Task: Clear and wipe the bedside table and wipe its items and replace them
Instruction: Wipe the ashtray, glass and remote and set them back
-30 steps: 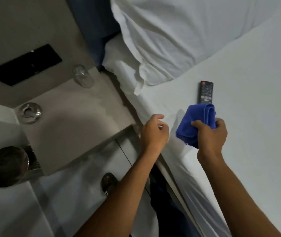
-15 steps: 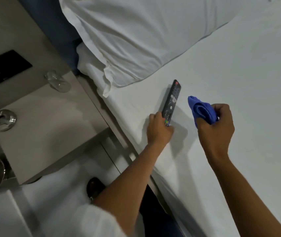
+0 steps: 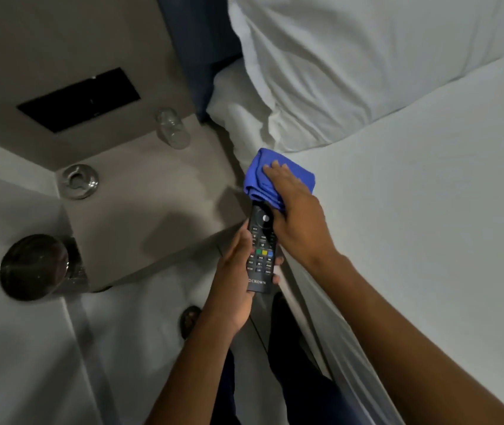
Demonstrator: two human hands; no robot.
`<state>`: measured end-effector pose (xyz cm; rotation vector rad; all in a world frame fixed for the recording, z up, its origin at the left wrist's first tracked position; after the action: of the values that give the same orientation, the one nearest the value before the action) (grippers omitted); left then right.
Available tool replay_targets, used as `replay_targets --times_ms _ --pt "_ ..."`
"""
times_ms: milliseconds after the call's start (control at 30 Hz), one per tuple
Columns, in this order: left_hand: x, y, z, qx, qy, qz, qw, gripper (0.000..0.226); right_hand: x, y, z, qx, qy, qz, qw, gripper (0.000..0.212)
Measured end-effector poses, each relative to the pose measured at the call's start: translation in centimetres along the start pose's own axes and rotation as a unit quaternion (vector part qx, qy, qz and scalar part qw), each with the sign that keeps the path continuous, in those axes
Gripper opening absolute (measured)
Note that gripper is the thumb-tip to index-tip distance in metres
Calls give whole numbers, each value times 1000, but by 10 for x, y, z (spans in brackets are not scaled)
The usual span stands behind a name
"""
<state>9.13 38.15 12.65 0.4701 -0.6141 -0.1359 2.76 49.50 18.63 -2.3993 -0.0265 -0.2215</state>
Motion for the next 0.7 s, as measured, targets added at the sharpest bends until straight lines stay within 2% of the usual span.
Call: replay_targets --times_ms 167,267,367,500,600,700 --pt "2 -55 33 95 38 118 988 35 26 64 -60 -54 -22 -57 997 61" --pt "8 -93 46 166 25 152 974 30 47 95 -89 -76 -36 -85 993 60" --pt "12 -133 54 232 2 190 954 53 61 117 -110 -91 -48 -102 989 59" --pt "15 -185 66 271 -25 172 947 54 78 151 -129 -54 -68 -164 983 64" --pt "25 -219 64 268 -42 179 946 56 83 170 -138 -22 -86 -214 973 52" --pt "38 -261 69 280 -3 208 937 46 80 180 -141 -29 -74 -237 968 41"
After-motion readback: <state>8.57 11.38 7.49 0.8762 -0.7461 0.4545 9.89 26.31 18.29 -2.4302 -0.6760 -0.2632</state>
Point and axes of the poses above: each hand's wrist, its own x-axis away from the middle knuckle, its own y-axis out of the palm, z = x × y, the point moved 6 cm from there along -x, towards the middle knuckle, and after that the axes turned 3 degrees about y, right-handed, at the moved point
